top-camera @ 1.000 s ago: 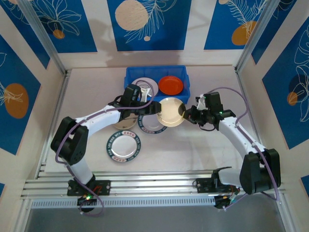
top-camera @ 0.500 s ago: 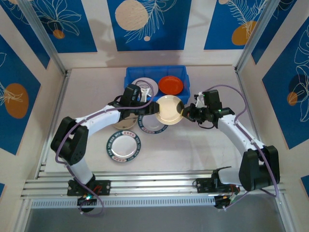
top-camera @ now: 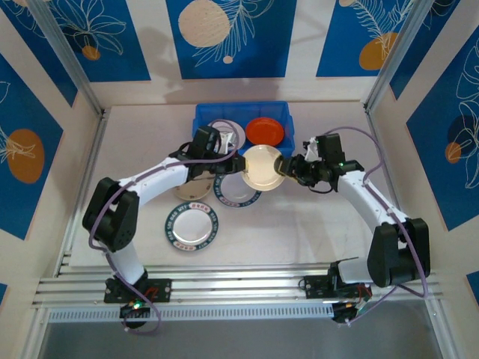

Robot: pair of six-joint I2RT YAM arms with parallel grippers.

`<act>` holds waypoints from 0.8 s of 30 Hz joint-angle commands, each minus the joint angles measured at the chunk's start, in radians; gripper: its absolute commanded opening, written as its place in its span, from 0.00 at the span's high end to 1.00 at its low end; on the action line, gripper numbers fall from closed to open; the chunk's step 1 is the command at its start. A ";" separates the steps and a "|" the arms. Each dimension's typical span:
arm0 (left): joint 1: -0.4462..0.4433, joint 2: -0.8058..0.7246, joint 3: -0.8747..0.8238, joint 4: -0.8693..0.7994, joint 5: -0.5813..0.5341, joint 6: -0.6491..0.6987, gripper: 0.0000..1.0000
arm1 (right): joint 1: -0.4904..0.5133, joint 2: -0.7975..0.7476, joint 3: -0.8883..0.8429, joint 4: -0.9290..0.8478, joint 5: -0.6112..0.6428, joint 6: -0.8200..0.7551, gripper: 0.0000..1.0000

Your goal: Place the plates into the plastic bin on the countertop

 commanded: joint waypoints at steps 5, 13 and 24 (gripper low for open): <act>0.033 0.098 0.259 -0.199 -0.065 0.104 1.00 | -0.073 -0.018 0.141 -0.085 0.037 -0.033 0.39; 0.076 0.272 0.503 -0.194 -0.086 0.057 1.00 | -0.152 -0.055 0.147 -0.079 0.052 -0.006 0.40; 0.114 0.533 0.750 -0.070 -0.074 -0.138 1.00 | -0.156 -0.048 0.164 -0.074 0.045 0.017 0.41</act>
